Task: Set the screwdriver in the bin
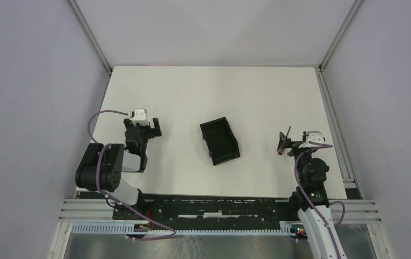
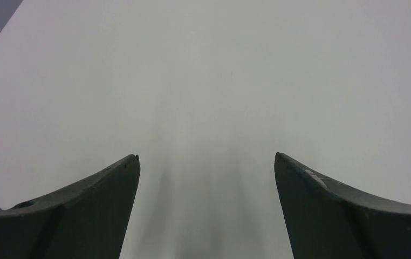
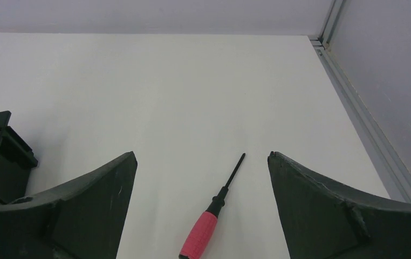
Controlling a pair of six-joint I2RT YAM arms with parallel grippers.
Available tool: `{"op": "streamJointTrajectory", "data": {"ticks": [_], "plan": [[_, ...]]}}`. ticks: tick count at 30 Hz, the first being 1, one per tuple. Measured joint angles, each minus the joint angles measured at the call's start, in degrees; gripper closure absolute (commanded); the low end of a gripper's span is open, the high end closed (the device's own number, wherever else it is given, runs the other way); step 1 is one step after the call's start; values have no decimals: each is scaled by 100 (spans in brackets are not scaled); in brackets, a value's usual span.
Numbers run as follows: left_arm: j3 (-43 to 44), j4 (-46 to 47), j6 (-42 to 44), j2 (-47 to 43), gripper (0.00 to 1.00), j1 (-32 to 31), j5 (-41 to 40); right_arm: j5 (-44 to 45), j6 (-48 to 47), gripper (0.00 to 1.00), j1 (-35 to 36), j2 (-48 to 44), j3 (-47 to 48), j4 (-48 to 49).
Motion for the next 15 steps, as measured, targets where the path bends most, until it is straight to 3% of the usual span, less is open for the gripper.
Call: {"op": "streamJointTrajectory", "data": {"ticks": [7, 11, 15], "plan": [[0, 0, 0, 0, 0, 0, 0, 369, 321, 2, 0, 387, 433, -367], [0, 0, 0, 0, 0, 0, 0, 621, 459, 2, 0, 1484, 1934, -1165], [0, 0, 0, -2, 0, 2, 0, 1106, 518, 2, 0, 3206, 4273, -2415]]}}
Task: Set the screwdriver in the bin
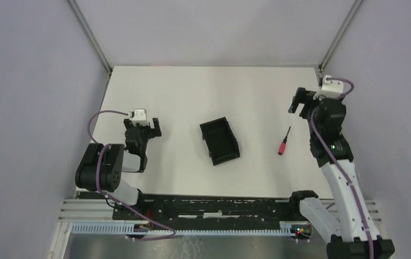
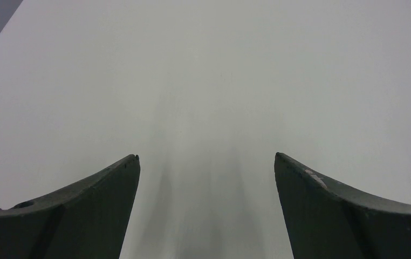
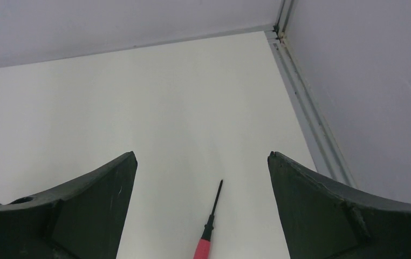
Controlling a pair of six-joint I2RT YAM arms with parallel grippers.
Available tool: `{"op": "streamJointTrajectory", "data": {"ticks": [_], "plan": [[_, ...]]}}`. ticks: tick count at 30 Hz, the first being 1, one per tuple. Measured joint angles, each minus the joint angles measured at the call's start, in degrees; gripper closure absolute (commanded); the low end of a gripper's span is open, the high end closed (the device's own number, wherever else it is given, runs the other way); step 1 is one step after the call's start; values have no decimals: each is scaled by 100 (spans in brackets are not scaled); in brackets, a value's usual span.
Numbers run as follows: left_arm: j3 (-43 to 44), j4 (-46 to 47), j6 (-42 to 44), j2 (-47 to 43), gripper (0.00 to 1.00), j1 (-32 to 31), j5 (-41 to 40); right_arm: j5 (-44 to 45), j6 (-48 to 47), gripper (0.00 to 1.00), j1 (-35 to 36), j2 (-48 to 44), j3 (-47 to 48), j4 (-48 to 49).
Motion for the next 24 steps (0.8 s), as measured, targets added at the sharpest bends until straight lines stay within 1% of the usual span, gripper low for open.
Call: {"op": "streamJointTrajectory", "data": {"ticks": [3, 5, 9, 13, 15, 18, 21, 24], "plan": [[0, 0, 0, 0, 0, -2, 0, 216, -15, 2, -2, 1294, 1480, -723], [0, 0, 0, 0, 0, -2, 0, 251, -55, 2, -26, 2039, 1996, -1084], [0, 0, 0, 0, 0, -2, 0, -107, -133, 2, -221, 2973, 1967, -1475], [0, 0, 0, 0, 0, -2, 0, -463, -151, 7, -409, 3897, 1419, -1554], [0, 0, 0, 0, 0, 0, 0, -597, -131, 15, -450, 4157, 898, -1510], [0, 0, 0, 0, 0, 0, 0, -896, -114, 31, -570, 4358, 223, -1425], [0, 0, 0, 0, 0, -2, 0, -1187, -101, 54, -708, 4520, 90, -1161], [0, 0, 0, 0, 0, -2, 0, -1200, -168, 82, -769, 4656, 138, -883]]}}
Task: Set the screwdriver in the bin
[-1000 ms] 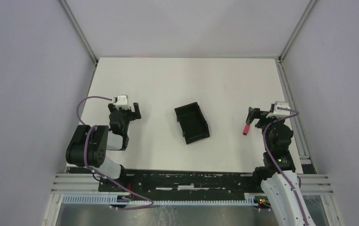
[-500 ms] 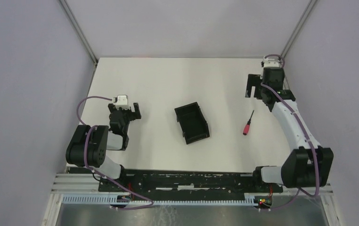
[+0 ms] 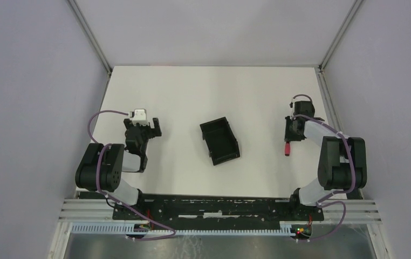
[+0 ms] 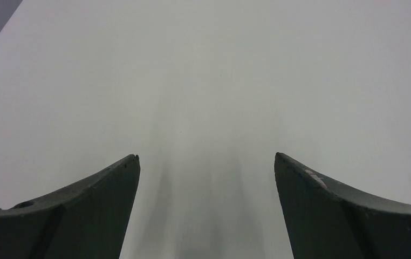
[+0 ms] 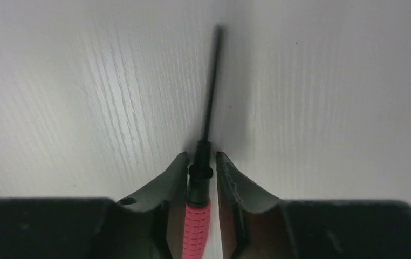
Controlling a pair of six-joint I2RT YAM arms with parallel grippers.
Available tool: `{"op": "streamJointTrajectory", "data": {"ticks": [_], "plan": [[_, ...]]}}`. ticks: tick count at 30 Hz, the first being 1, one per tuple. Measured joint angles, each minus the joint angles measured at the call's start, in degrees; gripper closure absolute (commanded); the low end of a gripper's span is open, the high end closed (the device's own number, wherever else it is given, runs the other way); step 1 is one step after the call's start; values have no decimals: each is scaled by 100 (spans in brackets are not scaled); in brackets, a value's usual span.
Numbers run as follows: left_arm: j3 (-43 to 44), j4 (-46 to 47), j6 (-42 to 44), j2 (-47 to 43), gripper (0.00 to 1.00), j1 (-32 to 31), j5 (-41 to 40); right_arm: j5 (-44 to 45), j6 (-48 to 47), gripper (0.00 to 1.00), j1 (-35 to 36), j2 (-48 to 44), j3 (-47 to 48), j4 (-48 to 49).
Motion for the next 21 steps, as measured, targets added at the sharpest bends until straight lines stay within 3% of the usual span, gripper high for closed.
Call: {"op": "streamJointTrajectory", "data": {"ticks": [2, 8, 16, 21], "plan": [[0, -2, 0, 0, 0, 0, 0, -37, -22, 99, -31, 52, 22, 170], [0, 0, 0, 0, 0, 0, 0, -122, -111, 100, -39, 205, 407, -304], [0, 0, 0, 0, 0, 0, 0, -116, -339, 100, 39, 81, 2218, -1912], [0, -2, 0, 0, 0, 2, 0, 52, -280, 100, 796, -452, 2664, -2216]]}}
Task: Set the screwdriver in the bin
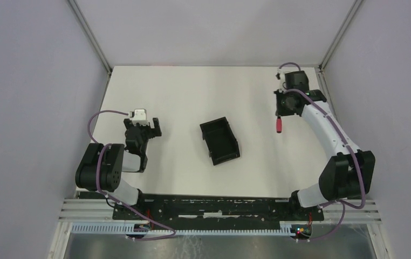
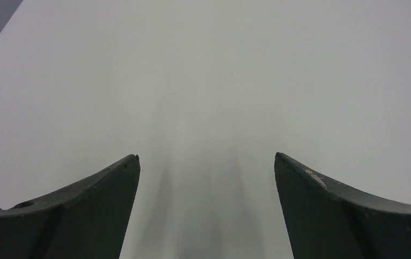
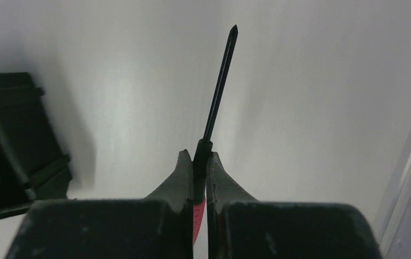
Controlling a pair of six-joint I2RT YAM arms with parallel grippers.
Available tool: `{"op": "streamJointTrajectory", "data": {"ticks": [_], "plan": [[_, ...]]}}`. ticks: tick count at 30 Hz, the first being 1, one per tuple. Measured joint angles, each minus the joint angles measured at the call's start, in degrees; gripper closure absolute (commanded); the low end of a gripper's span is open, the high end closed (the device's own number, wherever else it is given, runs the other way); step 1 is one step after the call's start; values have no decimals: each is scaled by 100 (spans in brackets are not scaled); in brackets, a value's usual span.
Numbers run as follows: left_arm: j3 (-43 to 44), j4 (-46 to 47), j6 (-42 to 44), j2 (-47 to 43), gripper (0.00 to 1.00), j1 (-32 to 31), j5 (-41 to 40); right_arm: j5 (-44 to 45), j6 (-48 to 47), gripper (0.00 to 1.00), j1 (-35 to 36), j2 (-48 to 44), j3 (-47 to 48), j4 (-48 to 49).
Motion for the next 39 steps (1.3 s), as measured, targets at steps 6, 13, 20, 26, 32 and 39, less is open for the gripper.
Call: {"op": "streamJointTrajectory", "data": {"ticks": [6, 13, 20, 26, 32, 39], "plan": [[0, 2, 0, 0, 0, -2, 0, -382, 24, 100, 1904, -31, 83, 535], [0, 2, 0, 0, 0, -2, 0, -623, -745, 100, 3552, 426, 81, 1478], [0, 2, 0, 0, 0, 0, 0, -437, -1416, 100, 3934, 1185, -31, 1722], [0, 0, 0, 0, 0, -2, 0, -358, -1626, 92, 3987, 1314, -446, 1851], [0, 2, 0, 0, 0, -2, 0, -361, -1657, 49, 4002, 1316, -671, 1993], [0, 2, 0, 0, 0, 0, 0, -295, -1565, 35, 4015, 1224, -664, 2234]]}}
